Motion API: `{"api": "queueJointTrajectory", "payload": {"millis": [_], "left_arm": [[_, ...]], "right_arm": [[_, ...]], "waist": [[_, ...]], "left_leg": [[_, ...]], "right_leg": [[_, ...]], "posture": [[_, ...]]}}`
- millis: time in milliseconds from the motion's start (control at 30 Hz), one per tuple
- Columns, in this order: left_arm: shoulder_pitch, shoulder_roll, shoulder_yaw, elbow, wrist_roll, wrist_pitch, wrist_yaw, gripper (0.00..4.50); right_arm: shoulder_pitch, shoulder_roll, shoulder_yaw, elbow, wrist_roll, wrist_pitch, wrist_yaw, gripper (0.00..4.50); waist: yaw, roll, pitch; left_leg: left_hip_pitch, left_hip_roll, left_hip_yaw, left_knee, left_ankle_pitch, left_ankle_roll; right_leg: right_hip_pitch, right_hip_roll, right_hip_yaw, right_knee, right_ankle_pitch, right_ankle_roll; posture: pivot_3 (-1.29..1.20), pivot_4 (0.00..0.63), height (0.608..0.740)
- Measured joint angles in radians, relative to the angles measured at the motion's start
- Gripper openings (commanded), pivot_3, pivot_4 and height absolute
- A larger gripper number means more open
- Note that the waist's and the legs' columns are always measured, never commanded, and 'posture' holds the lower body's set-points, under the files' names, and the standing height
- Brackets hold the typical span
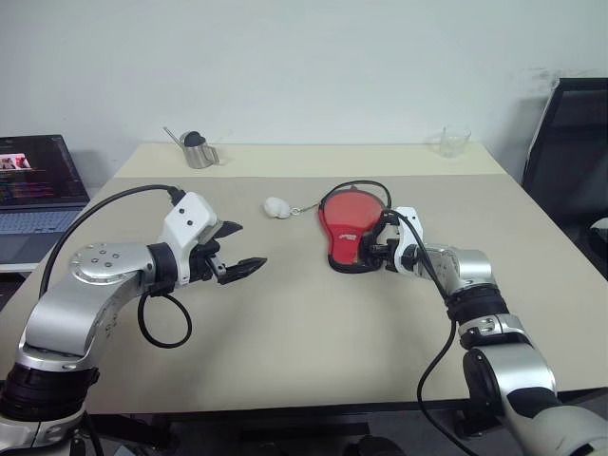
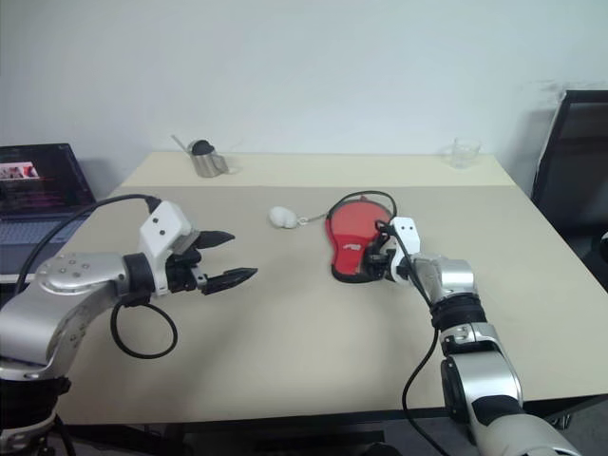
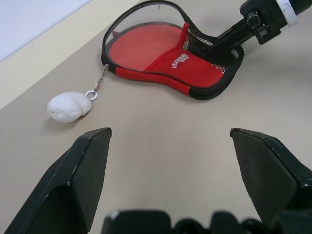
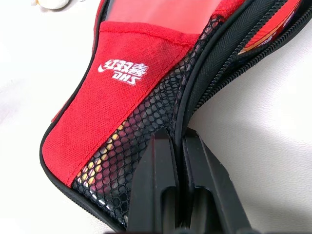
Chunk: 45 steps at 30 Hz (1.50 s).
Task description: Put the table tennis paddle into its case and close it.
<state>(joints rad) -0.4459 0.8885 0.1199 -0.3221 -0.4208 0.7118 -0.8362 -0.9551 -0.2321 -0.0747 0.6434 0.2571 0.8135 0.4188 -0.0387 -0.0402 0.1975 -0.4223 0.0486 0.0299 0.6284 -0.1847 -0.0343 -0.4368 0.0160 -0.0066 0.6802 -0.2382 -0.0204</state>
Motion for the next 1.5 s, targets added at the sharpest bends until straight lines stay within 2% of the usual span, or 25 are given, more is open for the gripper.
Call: {"api": "queueJointTrajectory", "payload": {"millis": [200, 533, 767, 1133, 1500], "left_arm": [[0.001, 0.001, 0.000, 0.005, 0.000, -0.001, -0.004, 4.27], [-0.012, 0.005, -0.017, 0.028, 0.005, -0.013, -0.011, 4.27], [-0.062, 0.001, -0.065, 0.062, 0.010, -0.027, -0.034, 4.27], [-0.128, -0.006, -0.133, 0.106, 0.014, -0.040, -0.099, 4.27], [-0.204, -0.051, -0.200, 0.211, 0.051, -0.078, -0.156, 4.27]], "right_arm": [[0.076, -0.073, 0.081, -0.179, 0.012, 0.126, 0.120, 0.04], [0.289, -0.204, 0.176, -0.666, 0.123, 0.398, 0.235, 0.04], [0.391, -0.213, 0.179, -0.874, 0.195, 0.528, 0.228, 0.04], [0.512, -0.171, 0.131, -1.052, 0.241, 0.645, 0.151, 0.04], [0.603, -0.142, 0.086, -1.198, 0.299, 0.744, 0.111, 0.04]], "waist": [[0.006, 0.000, 0.000], [0.006, 0.000, 0.000], [0.006, 0.000, 0.000], [0.008, 0.000, 0.000], [0.006, -0.001, 0.000]], "left_leg": [[-0.002, 0.000, 0.000, -0.001, 0.000, 0.000], [-0.002, 0.000, -0.001, 0.000, 0.000, 0.000], [-0.002, 0.000, -0.001, 0.000, 0.000, 0.000], [-0.002, 0.000, -0.001, 0.000, 0.000, 0.000], [-0.002, 0.000, -0.001, 0.000, 0.000, 0.000]], "right_leg": [[-0.001, 0.000, 0.000, -0.001, 0.000, 0.000], [-0.002, 0.000, -0.001, 0.000, 0.000, 0.000], [-0.002, 0.000, -0.001, -0.001, 0.000, 0.000], [-0.002, 0.000, -0.002, -0.001, 0.000, 0.000], [-0.002, 0.000, -0.002, -0.001, 0.000, 0.000]], "posture": [[0.00, 0.150, 0.740], [0.00, 0.150, 0.740], [0.00, 0.150, 0.740], [0.00, 0.150, 0.740], [0.00, 0.150, 0.740]]}}
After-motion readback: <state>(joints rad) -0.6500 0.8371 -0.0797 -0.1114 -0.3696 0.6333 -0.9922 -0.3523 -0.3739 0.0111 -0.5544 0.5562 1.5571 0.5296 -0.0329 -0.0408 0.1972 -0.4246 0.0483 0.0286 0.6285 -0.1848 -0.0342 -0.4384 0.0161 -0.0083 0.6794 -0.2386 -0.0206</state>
